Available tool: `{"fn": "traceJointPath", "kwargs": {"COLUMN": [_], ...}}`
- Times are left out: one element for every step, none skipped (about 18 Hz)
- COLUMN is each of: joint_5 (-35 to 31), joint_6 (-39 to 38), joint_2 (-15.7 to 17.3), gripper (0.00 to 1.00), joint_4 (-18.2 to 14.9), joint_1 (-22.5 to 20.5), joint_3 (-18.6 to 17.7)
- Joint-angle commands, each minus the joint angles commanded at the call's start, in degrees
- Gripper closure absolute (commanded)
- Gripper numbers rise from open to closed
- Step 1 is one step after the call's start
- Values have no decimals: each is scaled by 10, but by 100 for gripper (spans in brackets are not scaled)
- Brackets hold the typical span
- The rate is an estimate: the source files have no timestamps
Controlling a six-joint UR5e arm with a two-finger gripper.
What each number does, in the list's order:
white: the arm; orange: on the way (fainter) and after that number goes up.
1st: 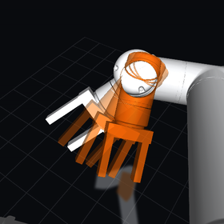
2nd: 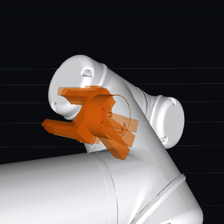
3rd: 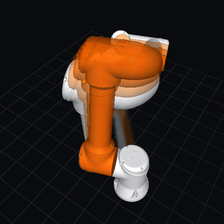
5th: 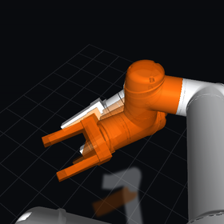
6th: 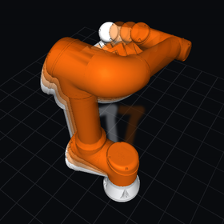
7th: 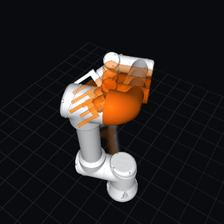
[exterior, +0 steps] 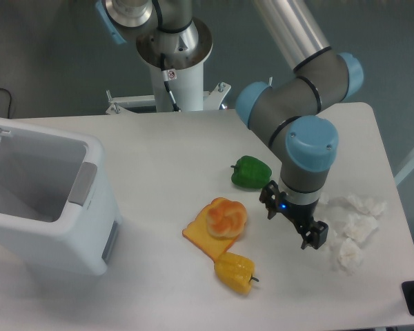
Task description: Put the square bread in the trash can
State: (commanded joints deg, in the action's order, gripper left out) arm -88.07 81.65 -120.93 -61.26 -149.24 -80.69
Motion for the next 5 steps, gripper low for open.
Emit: {"fn": "traceJointPath", "kwargs": {"joint_5": [0, 0, -1, -1, -3], "joint_6": [0, 1, 0, 0, 1], "joint_2": [-1, -2, -2, -3, -4], "gripper": [0, 0, 0, 0, 0], "joint_4": [-1, -1, -3, -10, -18], "joint_1": [0, 0, 0, 0, 0], "joint_3": [4, 4, 6, 10, 17]}}
